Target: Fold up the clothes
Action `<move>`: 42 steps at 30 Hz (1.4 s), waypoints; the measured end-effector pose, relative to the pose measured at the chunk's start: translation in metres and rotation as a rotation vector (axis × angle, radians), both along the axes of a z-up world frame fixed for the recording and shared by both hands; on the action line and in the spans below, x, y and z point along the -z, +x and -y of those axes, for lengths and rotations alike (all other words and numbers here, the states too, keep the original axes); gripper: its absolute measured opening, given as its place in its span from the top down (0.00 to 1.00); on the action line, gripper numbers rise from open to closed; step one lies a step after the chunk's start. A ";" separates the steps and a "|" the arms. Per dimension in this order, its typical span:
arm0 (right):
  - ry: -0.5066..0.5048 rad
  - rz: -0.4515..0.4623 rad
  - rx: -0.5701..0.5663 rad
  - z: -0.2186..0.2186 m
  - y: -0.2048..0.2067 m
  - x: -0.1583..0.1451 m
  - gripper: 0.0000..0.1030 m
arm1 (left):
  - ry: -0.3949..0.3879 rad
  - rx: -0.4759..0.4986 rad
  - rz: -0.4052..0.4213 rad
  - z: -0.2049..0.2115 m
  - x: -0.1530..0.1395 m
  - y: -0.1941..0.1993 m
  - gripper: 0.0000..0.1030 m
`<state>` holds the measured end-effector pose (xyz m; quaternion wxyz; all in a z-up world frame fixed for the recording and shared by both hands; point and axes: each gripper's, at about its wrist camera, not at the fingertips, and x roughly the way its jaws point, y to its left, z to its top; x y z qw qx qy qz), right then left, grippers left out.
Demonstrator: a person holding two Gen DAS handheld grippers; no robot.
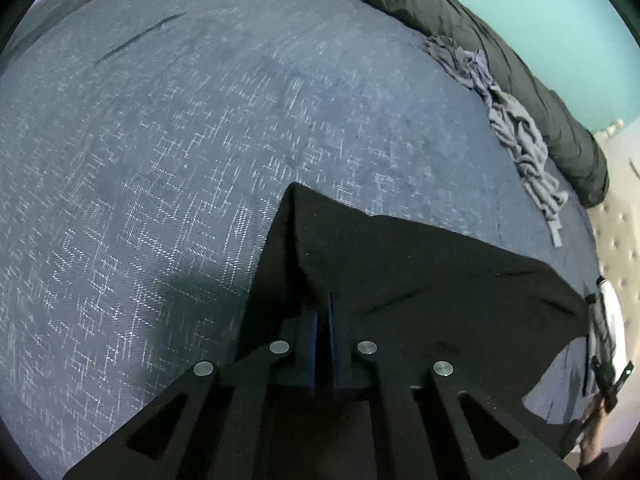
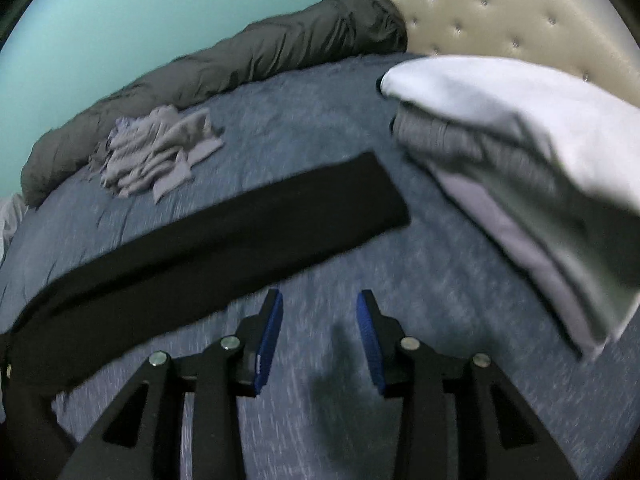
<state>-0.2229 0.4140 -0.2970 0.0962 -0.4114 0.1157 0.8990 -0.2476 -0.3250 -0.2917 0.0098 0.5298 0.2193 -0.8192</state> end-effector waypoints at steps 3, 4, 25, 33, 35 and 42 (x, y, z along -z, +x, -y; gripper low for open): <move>0.001 0.006 -0.012 0.000 0.002 -0.002 0.63 | -0.003 -0.010 0.017 0.001 0.003 -0.004 0.87; 0.002 0.006 -0.014 -0.001 0.000 -0.003 0.63 | 0.002 -0.013 0.016 0.003 0.002 -0.007 0.85; -0.026 0.037 -0.041 -0.030 -0.070 -0.016 0.54 | 0.148 -0.129 -0.055 0.042 0.002 -0.042 0.60; -0.040 0.123 -0.004 -0.065 -0.140 -0.007 0.46 | 0.064 -0.088 -0.073 0.036 -0.005 -0.050 0.92; -0.016 0.134 0.005 -0.071 -0.154 -0.004 0.45 | 0.035 -0.073 -0.085 0.034 -0.010 -0.052 0.94; 0.053 0.206 0.016 -0.082 -0.188 0.017 0.46 | -0.034 -0.045 -0.098 0.026 -0.021 -0.058 0.96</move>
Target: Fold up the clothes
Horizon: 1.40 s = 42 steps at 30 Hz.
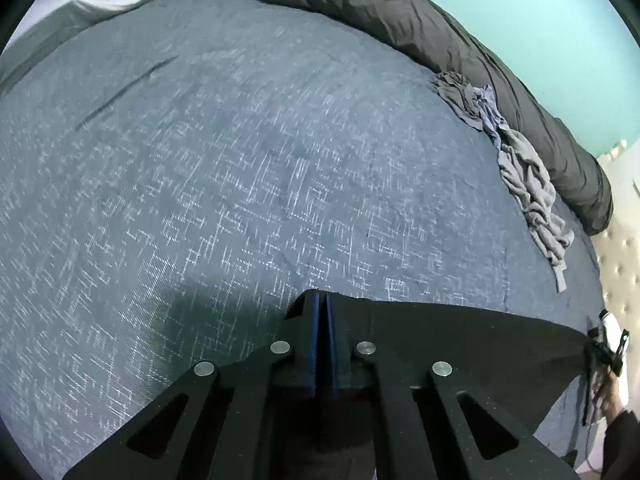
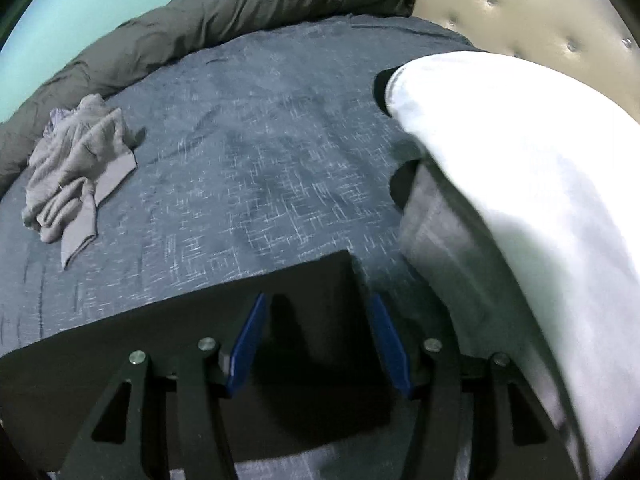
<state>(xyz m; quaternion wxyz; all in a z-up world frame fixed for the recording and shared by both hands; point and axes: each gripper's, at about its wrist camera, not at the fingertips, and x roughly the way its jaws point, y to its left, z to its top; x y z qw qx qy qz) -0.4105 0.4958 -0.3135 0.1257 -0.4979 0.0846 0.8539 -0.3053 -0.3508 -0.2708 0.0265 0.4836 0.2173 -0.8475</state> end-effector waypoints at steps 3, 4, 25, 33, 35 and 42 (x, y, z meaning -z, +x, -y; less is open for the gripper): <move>0.013 0.012 -0.020 -0.001 -0.007 0.006 0.58 | -0.019 -0.003 -0.001 0.000 -0.002 -0.002 0.96; 0.011 0.019 -0.027 -0.002 -0.008 0.008 0.79 | -0.024 -0.006 -0.006 0.000 -0.003 -0.003 0.96; 0.215 -0.085 -0.016 0.004 -0.028 -0.027 0.94 | -0.065 -0.069 -0.004 0.011 -0.005 -0.016 0.99; 0.312 -0.172 0.001 0.017 -0.004 -0.042 0.62 | -0.095 -0.133 0.019 0.024 -0.001 -0.010 0.81; 0.233 -0.243 0.018 0.018 0.015 -0.054 0.61 | -0.109 -0.127 0.001 0.023 -0.011 0.003 0.78; -0.238 -0.154 -0.079 0.066 0.067 -0.013 0.55 | -0.110 0.047 -0.039 -0.048 -0.032 0.045 0.76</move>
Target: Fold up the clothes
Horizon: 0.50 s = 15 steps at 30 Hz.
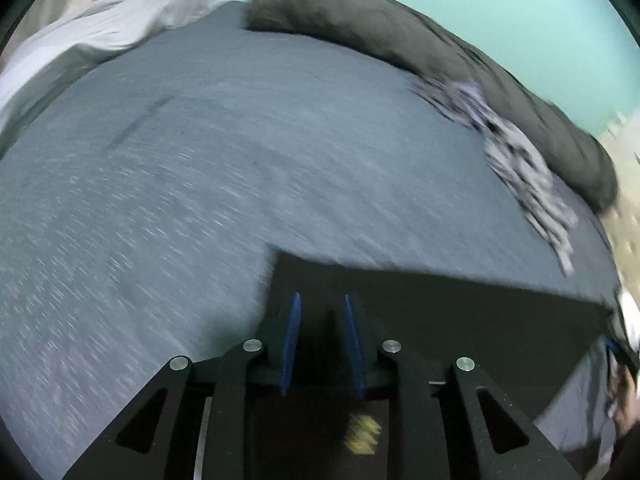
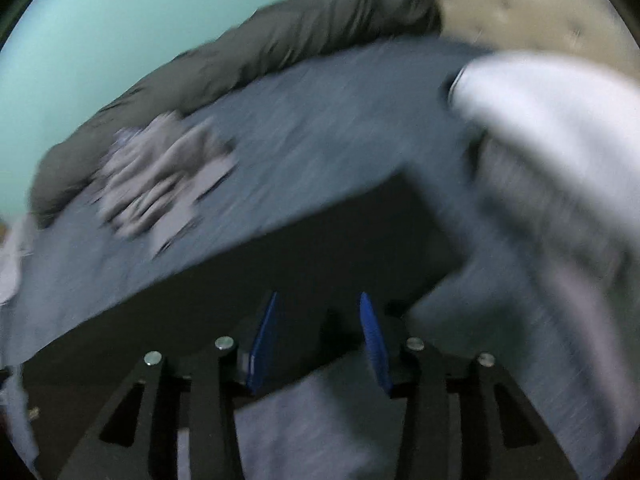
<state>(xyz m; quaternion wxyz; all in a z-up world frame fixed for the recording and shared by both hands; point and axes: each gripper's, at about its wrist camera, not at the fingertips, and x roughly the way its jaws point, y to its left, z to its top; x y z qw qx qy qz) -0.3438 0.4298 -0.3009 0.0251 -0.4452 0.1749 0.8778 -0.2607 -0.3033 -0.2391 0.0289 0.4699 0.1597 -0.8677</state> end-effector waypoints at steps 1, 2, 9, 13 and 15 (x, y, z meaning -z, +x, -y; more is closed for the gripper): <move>-0.042 0.019 -0.022 0.010 0.006 0.007 0.53 | 0.004 0.033 0.001 -0.017 0.000 0.008 0.76; -0.074 0.040 -0.037 0.019 0.010 0.012 0.53 | 0.020 0.069 0.010 -0.032 0.002 0.016 0.76; -0.188 0.095 -0.122 0.083 0.032 0.021 0.53 | 0.038 0.229 0.084 -0.113 0.024 0.063 0.76; -0.211 0.101 -0.132 0.108 0.031 0.022 0.53 | 0.036 0.259 0.105 -0.135 0.038 0.078 0.75; -0.236 0.133 -0.117 0.115 0.026 0.030 0.53 | 0.037 0.256 0.113 -0.140 0.045 0.082 0.74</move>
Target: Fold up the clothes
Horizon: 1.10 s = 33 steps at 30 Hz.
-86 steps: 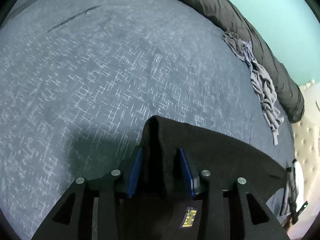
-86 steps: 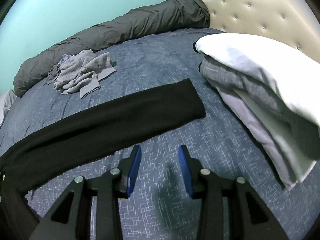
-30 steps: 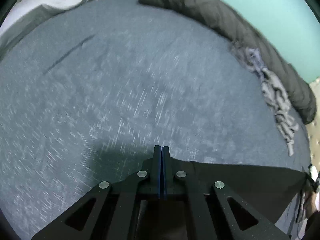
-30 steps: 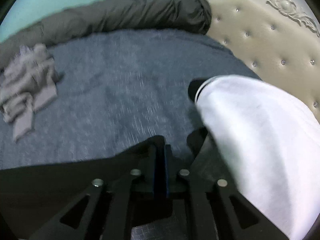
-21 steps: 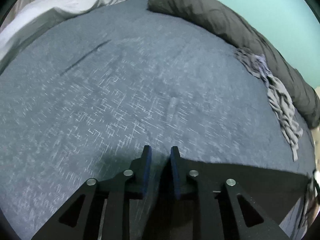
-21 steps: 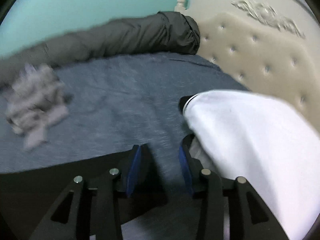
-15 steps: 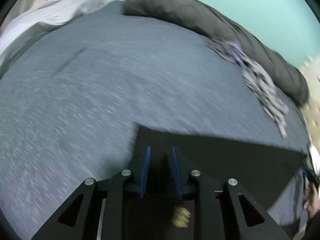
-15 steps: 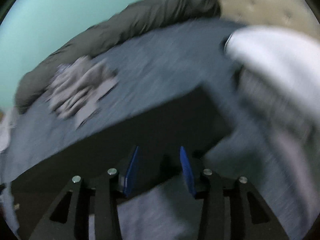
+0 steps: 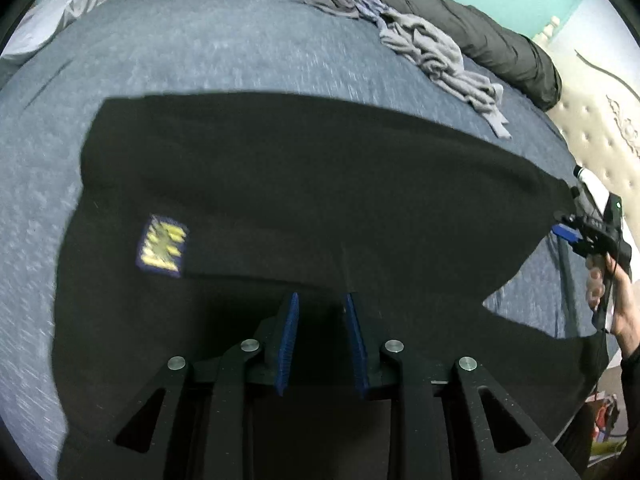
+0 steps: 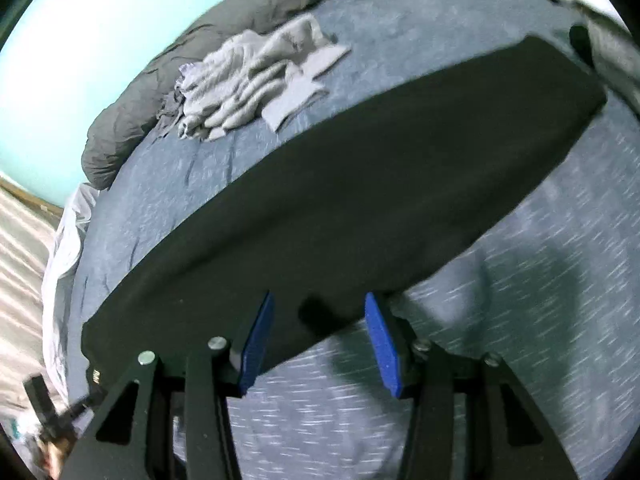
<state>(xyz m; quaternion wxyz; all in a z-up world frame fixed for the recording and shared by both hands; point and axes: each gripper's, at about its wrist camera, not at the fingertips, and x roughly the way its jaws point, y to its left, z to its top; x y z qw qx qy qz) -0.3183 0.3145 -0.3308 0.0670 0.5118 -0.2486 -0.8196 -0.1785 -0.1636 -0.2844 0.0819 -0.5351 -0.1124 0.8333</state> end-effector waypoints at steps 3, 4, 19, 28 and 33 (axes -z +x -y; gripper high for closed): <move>0.006 0.027 0.010 0.007 -0.002 0.009 0.53 | -0.001 -0.012 0.015 -0.003 0.010 0.007 0.73; 0.012 0.031 0.010 0.009 -0.002 0.011 0.53 | 0.000 -0.017 0.020 -0.003 0.013 0.010 0.73; 0.179 -0.029 -0.006 0.012 0.011 0.010 0.96 | -0.011 0.037 0.019 -0.006 0.028 0.025 1.00; 0.117 -0.055 0.069 0.000 0.027 -0.006 0.67 | -0.034 0.000 -0.007 0.021 0.002 0.040 0.99; 0.091 -0.047 -0.119 0.036 0.049 -0.022 0.64 | -0.085 -0.072 0.001 0.059 -0.009 0.049 0.73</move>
